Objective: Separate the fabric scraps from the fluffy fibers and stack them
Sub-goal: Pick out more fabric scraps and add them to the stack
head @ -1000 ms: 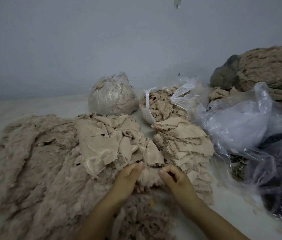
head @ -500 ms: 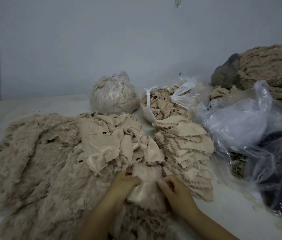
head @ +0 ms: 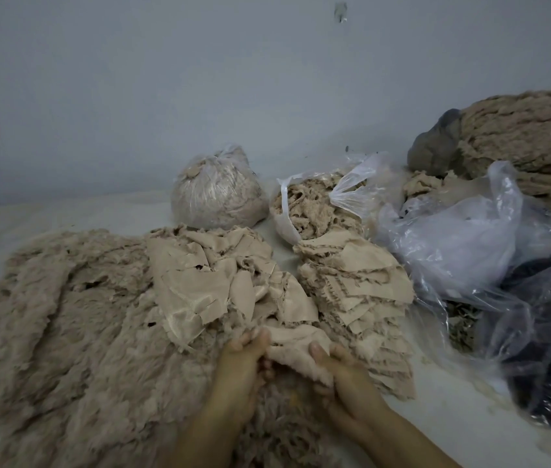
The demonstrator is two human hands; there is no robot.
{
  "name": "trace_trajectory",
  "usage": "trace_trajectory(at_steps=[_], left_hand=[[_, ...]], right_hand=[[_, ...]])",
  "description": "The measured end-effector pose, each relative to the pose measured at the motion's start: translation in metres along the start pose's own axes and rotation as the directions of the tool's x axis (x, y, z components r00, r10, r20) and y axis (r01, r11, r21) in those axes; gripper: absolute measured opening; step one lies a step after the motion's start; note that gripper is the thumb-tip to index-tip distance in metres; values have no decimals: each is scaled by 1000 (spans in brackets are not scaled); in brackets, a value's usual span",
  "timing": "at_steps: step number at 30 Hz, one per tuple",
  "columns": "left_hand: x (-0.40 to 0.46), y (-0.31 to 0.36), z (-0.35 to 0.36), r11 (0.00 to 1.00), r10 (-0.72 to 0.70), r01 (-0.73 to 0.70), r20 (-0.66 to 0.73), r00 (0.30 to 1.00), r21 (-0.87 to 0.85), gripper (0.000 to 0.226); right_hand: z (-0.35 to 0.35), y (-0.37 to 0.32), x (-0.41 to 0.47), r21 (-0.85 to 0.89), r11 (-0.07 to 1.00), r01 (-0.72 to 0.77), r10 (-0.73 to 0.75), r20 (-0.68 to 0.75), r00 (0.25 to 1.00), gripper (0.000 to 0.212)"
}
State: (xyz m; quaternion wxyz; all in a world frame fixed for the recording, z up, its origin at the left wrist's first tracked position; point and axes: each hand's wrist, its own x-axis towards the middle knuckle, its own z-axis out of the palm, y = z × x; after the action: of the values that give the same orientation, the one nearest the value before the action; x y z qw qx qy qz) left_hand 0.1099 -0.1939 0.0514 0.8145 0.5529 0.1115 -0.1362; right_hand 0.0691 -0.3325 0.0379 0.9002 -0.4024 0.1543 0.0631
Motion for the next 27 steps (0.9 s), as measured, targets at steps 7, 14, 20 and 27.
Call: trace_trajectory(at_steps=[7, 14, 20, 27], left_hand=[[0, 3, -8, 957, -244, 200, 214, 946, 209, 44], [11, -7, 12, 983, -177, 183, 142, 974, -28, 19], [29, 13, -1, 956, -130, 128, 12, 992, -265, 33], [-1, -8, 20, 965, -130, 89, 155, 979, 247, 50]], right_hand=[[-2, 0, -3, -176, 980, 89, -73, 97, 993, 18], [-2, 5, -9, -495, 852, 172, -146, 90, 985, 20], [-16, 0, -10, -541, 822, 177, -162, 76, 984, 29], [-10, 7, 3, -571, 755, 322, -348, 68, 935, 12]])
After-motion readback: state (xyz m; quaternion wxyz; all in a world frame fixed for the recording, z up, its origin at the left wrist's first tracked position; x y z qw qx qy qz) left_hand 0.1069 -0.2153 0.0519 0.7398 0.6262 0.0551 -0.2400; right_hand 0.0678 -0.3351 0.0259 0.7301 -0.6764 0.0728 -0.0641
